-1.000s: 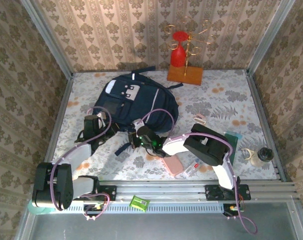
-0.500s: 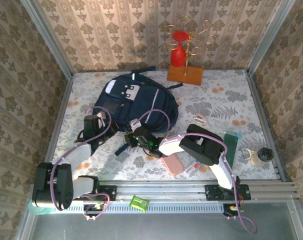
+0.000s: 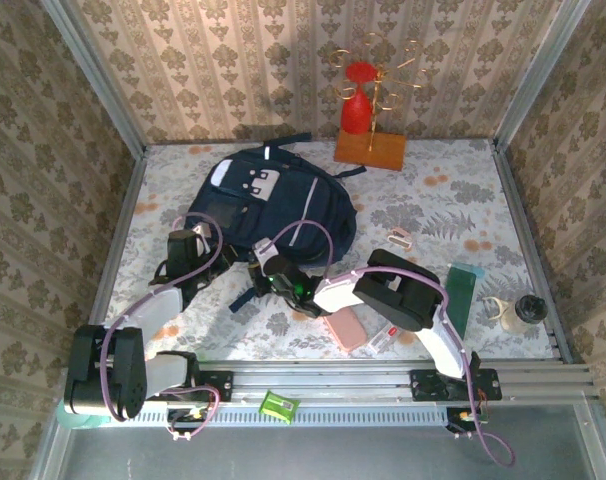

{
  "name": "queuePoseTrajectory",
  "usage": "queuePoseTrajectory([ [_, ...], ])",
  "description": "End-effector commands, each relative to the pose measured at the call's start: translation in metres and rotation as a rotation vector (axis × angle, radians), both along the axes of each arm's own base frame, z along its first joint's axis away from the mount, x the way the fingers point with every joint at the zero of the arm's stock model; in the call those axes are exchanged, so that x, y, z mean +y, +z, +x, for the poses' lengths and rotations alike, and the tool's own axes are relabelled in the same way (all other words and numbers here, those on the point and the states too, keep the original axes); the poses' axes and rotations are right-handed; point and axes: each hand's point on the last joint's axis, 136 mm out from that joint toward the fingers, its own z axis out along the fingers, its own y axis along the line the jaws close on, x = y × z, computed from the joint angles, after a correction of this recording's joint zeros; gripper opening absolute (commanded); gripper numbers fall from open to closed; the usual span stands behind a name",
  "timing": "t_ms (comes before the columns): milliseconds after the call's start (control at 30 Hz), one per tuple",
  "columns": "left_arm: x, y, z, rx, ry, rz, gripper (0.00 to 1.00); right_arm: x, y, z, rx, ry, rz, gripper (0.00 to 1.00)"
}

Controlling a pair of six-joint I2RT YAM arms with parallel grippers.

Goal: Pack the student bag

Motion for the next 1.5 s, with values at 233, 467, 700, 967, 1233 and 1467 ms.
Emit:
queuePoseTrajectory([
  [233, -0.001, 0.020, 0.011, -0.077, -0.011, -0.005, 0.00, -0.047, 0.009, 0.003, 0.029, -0.293, 0.017, 0.00],
  [467, 0.003, 0.017, 0.010, -0.072, 0.000, 0.023, 0.00, -0.086, 0.001, 0.003, 0.080, -0.468, -0.054, 0.00],
  [700, 0.002, 0.019, 0.010, -0.077, -0.001, 0.017, 0.00, -0.039, 0.006, -0.017, 0.080, -0.186, 0.041, 0.00],
  [967, 0.001, 0.021, 0.010, -0.081, -0.006, 0.007, 0.00, -0.002, 0.002, -0.027, 0.004, -0.053, -0.054, 0.38],
  [1233, 0.000, 0.022, 0.009, -0.086, -0.008, 0.003, 0.00, 0.005, -0.006, -0.004, 0.000, -0.158, -0.126, 0.43],
  [1467, 0.000, 0.023, 0.009, -0.087, -0.009, 0.000, 0.00, -0.006, -0.017, 0.006, 0.037, -0.265, -0.126, 0.43],
])
